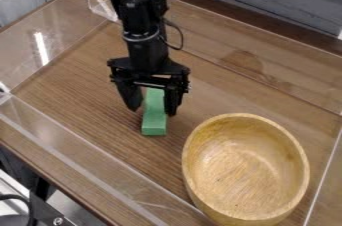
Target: Put the green block in the brown bowl
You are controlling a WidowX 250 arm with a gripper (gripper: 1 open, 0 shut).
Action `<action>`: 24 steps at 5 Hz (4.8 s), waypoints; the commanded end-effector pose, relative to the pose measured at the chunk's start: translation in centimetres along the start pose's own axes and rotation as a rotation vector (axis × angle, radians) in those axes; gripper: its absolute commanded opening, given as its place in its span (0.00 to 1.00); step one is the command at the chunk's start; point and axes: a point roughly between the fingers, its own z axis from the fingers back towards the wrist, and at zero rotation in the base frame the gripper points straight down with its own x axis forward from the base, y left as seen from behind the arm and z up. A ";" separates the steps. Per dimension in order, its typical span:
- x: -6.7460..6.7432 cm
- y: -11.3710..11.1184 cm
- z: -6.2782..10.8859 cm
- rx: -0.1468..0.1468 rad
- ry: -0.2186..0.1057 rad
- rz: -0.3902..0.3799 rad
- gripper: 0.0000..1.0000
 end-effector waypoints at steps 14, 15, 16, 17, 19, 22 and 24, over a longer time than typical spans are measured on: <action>3.4 2.3 13.3 -0.011 -0.038 -0.055 0.00; 4.9 3.0 11.9 -0.003 -0.058 -0.066 0.00; 6.6 3.5 10.7 0.006 -0.078 -0.079 0.00; 8.2 4.1 10.1 0.012 -0.106 -0.080 0.00; 6.5 0.2 9.5 -0.004 -0.107 -0.220 0.00; -3.1 -12.4 8.4 -0.032 -0.071 -0.495 0.00; -7.0 -16.5 7.5 -0.030 -0.092 -0.475 0.00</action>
